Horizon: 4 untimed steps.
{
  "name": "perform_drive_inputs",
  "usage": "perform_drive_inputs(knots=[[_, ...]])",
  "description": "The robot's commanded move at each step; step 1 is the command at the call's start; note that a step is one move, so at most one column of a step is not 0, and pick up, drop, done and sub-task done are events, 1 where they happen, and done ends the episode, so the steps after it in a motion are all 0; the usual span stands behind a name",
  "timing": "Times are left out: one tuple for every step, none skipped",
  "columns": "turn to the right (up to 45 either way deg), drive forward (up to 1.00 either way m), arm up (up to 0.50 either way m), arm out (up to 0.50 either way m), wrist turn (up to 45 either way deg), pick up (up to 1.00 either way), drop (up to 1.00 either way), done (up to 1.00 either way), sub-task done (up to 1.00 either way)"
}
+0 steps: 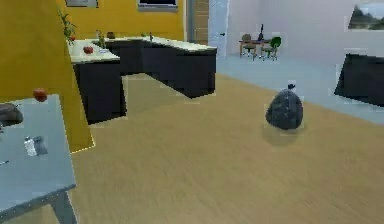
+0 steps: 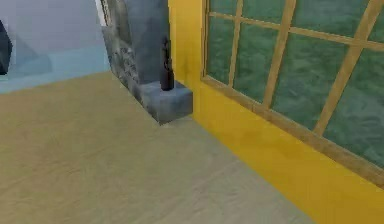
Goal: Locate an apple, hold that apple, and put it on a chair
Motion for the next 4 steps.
perform_drive_inputs(knots=[[0.0, 0.85, 0.0, 0.0, 0.0, 0.0, 0.0, 0.0, 0.0], [-30.0, 0.0, 0.0, 0.0, 0.0, 0.0, 0.0, 0.0, 0.0], [0.0, 0.8, 0.0, 0.0, 0.0, 0.0, 0.0, 0.0, 0.0], [-45.0, 0.0, 0.0, 0.0, 0.0, 0.0, 0.0, 0.0, 0.0]])
